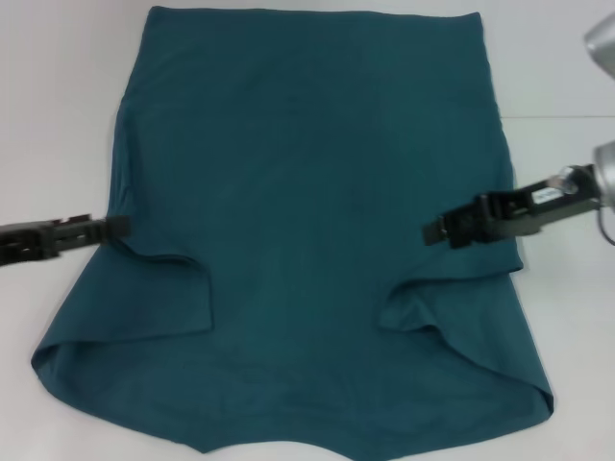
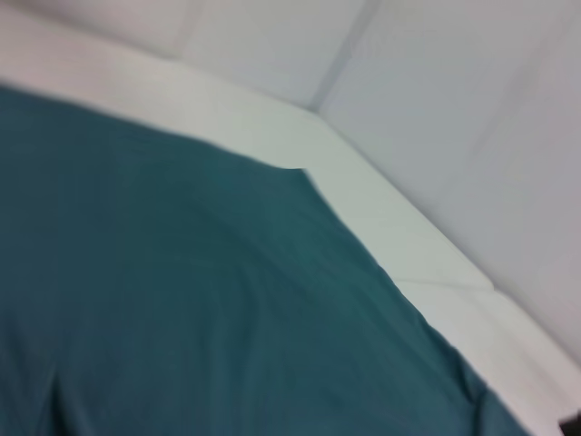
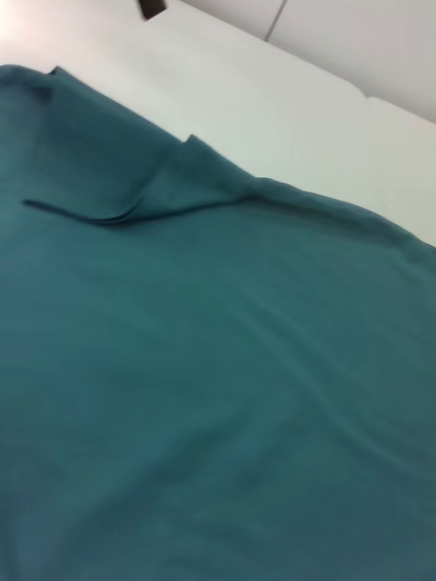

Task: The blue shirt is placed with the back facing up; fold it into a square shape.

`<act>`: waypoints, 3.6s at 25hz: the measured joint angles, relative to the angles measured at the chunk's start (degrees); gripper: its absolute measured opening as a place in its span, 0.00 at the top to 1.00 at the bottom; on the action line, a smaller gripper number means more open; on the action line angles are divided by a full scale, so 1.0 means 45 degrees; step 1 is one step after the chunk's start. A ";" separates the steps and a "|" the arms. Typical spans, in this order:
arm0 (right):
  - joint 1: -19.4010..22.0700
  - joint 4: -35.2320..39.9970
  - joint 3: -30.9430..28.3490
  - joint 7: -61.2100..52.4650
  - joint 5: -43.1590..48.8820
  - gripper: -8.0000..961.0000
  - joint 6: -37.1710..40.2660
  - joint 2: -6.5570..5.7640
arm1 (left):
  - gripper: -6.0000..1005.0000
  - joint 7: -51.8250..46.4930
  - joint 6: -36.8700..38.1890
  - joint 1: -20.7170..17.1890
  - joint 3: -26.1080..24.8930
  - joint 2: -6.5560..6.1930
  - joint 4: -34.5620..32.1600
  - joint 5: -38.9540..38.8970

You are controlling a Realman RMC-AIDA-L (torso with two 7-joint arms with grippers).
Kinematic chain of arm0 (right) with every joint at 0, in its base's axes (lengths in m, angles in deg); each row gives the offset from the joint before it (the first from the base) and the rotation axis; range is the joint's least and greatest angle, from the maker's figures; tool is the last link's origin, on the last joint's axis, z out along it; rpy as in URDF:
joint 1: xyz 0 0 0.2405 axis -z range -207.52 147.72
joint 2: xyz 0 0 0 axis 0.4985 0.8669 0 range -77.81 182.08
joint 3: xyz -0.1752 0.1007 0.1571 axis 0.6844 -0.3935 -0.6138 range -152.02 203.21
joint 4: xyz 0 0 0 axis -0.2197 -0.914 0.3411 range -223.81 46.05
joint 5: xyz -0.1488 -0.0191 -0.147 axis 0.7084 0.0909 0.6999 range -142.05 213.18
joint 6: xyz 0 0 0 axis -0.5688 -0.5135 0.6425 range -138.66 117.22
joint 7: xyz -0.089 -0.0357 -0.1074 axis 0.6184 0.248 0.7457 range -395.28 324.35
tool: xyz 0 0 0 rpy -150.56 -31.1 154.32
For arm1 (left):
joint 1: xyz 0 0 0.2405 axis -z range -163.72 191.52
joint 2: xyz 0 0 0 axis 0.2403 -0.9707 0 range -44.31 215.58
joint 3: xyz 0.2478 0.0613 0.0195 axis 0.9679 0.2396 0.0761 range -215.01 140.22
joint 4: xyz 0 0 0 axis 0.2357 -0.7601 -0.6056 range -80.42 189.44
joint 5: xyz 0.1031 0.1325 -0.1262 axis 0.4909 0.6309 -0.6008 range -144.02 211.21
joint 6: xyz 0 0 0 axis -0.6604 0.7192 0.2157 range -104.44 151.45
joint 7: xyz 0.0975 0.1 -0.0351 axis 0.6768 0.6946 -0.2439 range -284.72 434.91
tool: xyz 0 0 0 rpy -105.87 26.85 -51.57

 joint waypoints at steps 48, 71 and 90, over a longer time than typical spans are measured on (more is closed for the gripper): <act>0.1605 0.0424 -0.1108 0.1019 -0.0850 0.43 0.1151 -0.0422 | 0.16 -0.6046 -0.1525 -0.1547 -0.0368 -0.1106 0.3121 0.1625; 0.1760 0.0424 -0.1269 0.1135 -0.0848 0.44 0.1140 -0.0452 | 0.16 -0.6048 -0.1815 -0.1122 -0.0044 -0.1089 0.3867 0.1627; 0.1937 0.0424 -0.1600 0.1433 -0.0861 0.45 0.1239 -0.0468 | 0.16 -0.6070 -0.1829 -0.0496 0.0296 -0.1062 0.4129 0.1637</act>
